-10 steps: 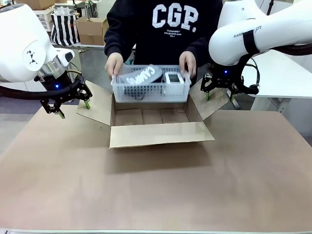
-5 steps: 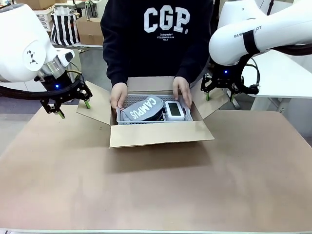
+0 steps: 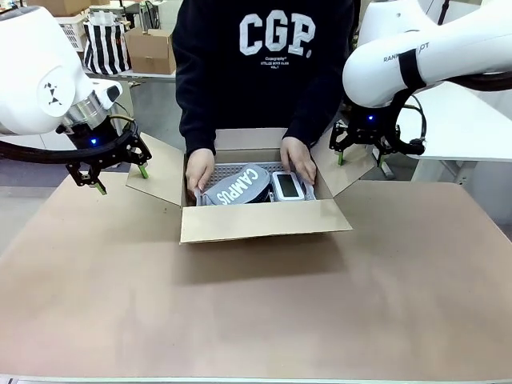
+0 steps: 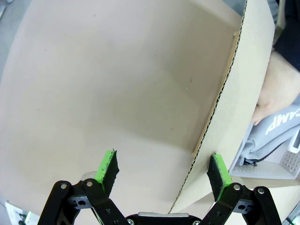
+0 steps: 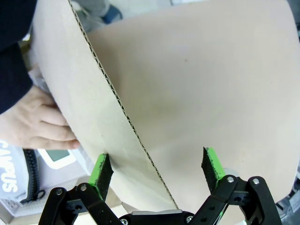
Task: Pack the gift set into the box.
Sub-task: Lift both hands away from the flaps of the Package Box.
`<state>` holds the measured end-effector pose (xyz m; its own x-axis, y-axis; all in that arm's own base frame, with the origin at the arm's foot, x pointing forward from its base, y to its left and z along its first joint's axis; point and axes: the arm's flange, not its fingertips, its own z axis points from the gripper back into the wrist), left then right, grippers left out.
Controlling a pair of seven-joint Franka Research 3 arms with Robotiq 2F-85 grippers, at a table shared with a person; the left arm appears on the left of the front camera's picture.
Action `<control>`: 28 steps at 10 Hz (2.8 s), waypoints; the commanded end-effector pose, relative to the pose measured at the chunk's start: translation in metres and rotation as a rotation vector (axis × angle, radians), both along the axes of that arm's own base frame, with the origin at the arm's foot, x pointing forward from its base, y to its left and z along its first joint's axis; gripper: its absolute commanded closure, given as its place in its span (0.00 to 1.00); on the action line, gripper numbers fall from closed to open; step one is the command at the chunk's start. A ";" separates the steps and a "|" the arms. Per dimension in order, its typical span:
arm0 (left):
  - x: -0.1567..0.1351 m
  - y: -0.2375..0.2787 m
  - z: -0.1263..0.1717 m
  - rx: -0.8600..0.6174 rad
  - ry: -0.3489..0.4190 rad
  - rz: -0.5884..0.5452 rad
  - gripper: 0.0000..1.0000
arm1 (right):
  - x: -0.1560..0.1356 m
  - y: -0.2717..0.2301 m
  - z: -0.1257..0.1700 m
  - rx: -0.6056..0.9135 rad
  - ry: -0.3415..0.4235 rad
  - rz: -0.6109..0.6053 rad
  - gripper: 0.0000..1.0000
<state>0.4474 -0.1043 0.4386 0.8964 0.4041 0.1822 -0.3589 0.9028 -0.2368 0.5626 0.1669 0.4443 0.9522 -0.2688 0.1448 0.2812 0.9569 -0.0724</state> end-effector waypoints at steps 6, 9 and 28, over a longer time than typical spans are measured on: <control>-0.002 -0.001 0.002 0.020 0.003 0.014 0.00 | 0.000 0.000 0.003 -0.027 -0.007 -0.003 0.00; -0.002 -0.001 0.002 0.020 0.003 0.014 0.00 | 0.000 0.000 0.003 -0.027 -0.007 -0.003 0.00; -0.064 -0.001 0.077 -0.171 -0.051 -0.214 0.00 | -0.065 -0.010 0.088 0.259 -0.077 0.187 0.00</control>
<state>0.4170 -0.1263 0.4868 0.9402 0.2828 0.1897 -0.2102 0.9203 -0.3300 0.5400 0.1768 0.5051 0.9651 -0.1914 0.1787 0.1780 0.9801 0.0884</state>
